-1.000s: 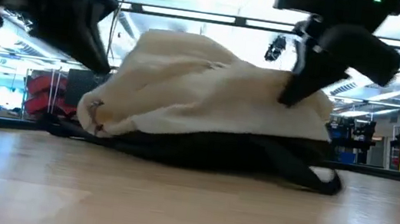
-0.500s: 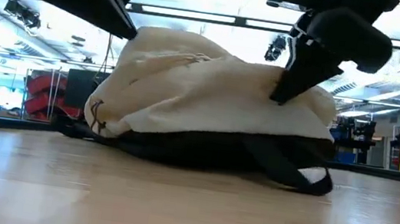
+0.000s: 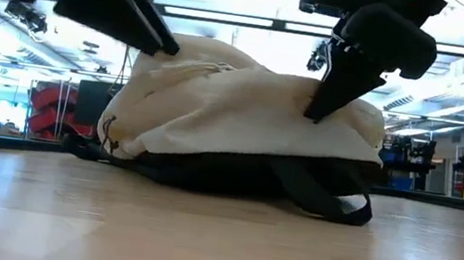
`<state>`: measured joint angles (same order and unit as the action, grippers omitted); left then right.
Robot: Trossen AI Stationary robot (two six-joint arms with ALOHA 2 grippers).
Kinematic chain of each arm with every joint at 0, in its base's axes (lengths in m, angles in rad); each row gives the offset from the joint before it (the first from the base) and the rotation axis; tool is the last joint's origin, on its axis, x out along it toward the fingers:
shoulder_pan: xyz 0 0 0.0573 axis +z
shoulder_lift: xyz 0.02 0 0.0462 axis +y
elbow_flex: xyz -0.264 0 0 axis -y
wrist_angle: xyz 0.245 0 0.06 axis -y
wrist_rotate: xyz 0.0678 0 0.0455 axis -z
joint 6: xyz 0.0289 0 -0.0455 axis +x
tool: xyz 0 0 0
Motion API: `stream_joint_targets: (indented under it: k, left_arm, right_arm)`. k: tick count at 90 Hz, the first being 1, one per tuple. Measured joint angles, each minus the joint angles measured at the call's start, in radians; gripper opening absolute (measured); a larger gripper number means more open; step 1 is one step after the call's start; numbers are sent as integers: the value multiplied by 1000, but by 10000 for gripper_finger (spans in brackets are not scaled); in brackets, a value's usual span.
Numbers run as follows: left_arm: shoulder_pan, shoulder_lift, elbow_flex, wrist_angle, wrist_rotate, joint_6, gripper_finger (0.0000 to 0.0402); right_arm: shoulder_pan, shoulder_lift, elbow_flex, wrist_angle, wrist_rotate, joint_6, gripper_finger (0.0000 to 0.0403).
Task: Unpack backpack
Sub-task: Close the white backpack
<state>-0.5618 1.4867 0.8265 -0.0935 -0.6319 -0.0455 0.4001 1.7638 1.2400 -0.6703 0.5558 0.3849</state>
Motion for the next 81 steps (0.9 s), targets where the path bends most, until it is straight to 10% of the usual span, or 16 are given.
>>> stream_joint_targets:
  k: [39,81]
  left_arm:
    - [3,65,0,14,-120,-39,157]
    - [6,79,0,-8,-147,-10,20]
  right_arm:
    - [-15,0,0,17,-21,-13,0]
    - [-23,0,0,36,-31,-28,0]
